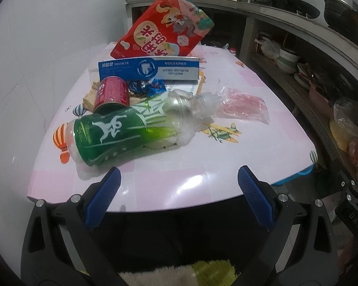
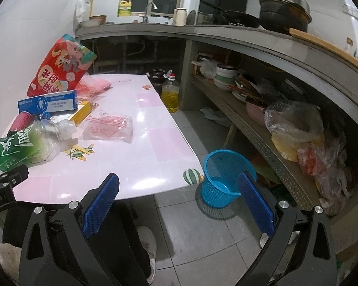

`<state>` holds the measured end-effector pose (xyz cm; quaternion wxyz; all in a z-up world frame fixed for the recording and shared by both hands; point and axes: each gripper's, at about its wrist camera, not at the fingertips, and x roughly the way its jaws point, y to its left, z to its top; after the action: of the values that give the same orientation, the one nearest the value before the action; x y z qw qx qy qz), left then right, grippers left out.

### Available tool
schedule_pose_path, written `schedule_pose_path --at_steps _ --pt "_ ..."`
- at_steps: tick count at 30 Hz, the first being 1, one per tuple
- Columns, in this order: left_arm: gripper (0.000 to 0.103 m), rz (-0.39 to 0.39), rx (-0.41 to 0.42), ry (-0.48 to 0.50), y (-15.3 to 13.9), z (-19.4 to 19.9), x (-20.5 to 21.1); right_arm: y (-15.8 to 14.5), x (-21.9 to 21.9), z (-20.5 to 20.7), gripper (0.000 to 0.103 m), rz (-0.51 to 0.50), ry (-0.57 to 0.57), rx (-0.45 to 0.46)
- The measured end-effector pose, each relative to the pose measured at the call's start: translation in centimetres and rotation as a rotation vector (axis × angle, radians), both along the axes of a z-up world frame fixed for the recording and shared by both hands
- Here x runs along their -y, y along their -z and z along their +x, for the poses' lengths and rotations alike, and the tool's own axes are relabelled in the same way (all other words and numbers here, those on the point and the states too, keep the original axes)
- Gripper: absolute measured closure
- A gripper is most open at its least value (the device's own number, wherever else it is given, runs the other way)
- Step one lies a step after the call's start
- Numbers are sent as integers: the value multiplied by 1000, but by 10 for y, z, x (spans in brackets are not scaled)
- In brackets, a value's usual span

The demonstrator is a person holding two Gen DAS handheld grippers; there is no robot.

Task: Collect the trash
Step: 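Grasp the clear red-printed plastic bag with the right tool while the left tool reaches toward the red snack bag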

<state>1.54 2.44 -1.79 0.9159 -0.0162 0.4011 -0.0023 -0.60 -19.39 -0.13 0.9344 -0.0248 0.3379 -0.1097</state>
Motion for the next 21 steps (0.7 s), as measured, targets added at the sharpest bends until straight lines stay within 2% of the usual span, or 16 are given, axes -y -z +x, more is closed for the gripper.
schedule_pose_path --at_steps 3,6,9,12,16,21 --pt "9 21 9 16 2 8 -3 -1 -7 14 6 -28 -64 8" --pt "9 40 -10 62 3 22 -8 -3 -15 35 6 -47 -179 11" --pt "9 40 19 95 1 25 -14 -3 -21 63 6 -31 -335 -1" --pt "9 35 46 177 -2 27 -18 0 -28 97 6 17 -513 -32" --pt "9 37 77 256 -2 30 -25 12 -38 154 6 27 -728 -122" --pt "9 35 59 272 -1 39 -40 38 -62 220 6 -18 -962 -290"
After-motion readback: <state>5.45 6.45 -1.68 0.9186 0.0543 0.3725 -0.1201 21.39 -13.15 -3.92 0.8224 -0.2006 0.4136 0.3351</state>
